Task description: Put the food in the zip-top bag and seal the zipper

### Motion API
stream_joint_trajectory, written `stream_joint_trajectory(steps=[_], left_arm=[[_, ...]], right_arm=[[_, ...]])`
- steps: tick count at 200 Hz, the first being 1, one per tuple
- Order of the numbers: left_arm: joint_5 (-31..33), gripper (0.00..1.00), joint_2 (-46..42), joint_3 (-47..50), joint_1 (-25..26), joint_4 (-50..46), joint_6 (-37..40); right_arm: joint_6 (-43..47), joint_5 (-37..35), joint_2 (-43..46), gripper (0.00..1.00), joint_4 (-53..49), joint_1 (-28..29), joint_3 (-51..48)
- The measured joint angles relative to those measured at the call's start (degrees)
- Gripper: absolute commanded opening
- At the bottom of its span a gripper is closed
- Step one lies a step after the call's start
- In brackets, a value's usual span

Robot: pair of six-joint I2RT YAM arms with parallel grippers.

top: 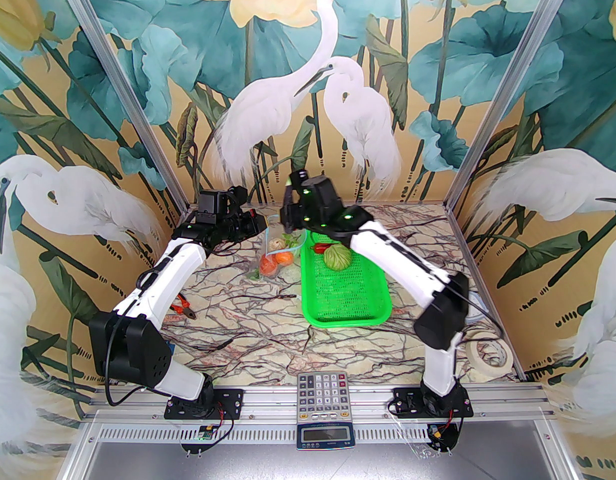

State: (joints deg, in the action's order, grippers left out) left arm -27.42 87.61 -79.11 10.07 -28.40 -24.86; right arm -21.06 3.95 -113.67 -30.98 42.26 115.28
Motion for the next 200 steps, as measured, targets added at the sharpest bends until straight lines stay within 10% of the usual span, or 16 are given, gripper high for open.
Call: stream_joint_trajectory(steps=[200], left_arm=[[-0.2,0.00,0.0,0.7,-0.4,1.5,0.0]], right_arm=[[7.6,-9.8,-6.4,0.60,-4.9,3.0,3.0]])
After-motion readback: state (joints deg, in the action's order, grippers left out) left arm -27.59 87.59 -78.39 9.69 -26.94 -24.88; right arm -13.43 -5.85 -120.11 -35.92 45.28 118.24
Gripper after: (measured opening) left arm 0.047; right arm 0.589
